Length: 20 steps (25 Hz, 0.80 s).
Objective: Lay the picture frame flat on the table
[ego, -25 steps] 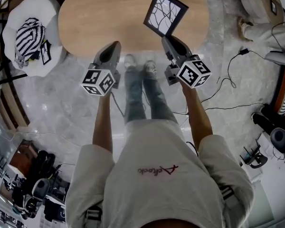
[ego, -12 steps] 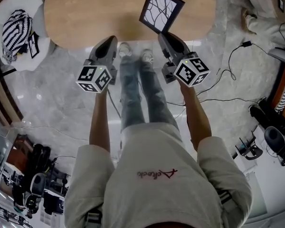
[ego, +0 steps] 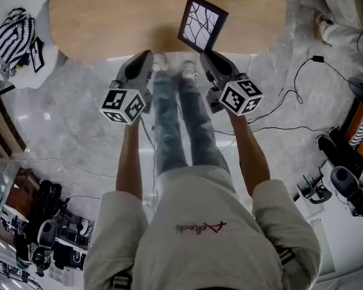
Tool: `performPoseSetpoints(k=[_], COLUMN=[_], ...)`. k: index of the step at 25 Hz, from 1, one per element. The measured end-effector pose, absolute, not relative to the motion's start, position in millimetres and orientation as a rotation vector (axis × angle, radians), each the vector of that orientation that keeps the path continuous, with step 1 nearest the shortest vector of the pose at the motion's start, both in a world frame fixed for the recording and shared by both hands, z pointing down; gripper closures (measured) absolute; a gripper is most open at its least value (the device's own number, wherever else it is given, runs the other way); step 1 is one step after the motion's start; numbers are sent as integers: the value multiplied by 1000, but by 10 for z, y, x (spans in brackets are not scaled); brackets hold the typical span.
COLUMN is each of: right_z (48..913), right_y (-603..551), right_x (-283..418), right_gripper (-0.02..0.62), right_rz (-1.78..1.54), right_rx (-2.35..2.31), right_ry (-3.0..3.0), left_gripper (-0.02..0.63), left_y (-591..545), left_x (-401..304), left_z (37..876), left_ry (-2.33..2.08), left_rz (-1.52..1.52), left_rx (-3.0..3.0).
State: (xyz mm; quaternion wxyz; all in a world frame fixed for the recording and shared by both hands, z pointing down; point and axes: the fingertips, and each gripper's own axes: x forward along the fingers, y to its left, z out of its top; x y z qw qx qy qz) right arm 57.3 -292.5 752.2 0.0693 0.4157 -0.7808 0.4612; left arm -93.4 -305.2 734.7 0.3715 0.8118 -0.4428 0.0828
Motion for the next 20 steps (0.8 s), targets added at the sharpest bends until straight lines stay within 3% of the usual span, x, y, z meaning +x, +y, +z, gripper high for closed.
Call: performPoseSetpoints(k=[4, 10, 20], right_z=[7735, 8315, 8654], right_y=[-2925, -3175, -3296], right_x=[534, -130, -182], right_gripper=[528, 528, 529], right_rz=[1403, 1434, 1510], right_rx=[1223, 1161, 1153], right_ry=[-2312, -2259, -2184], left_gripper=[607, 607, 607], left_y=[-3029, -3166, -3093], left_x=[-924, -1466, -1361], left_z=[7406, 7758, 7745], left_ry=[-1139, -1144, -1149], left_rz=[210, 202, 210], left_rx=[2066, 2033, 2030])
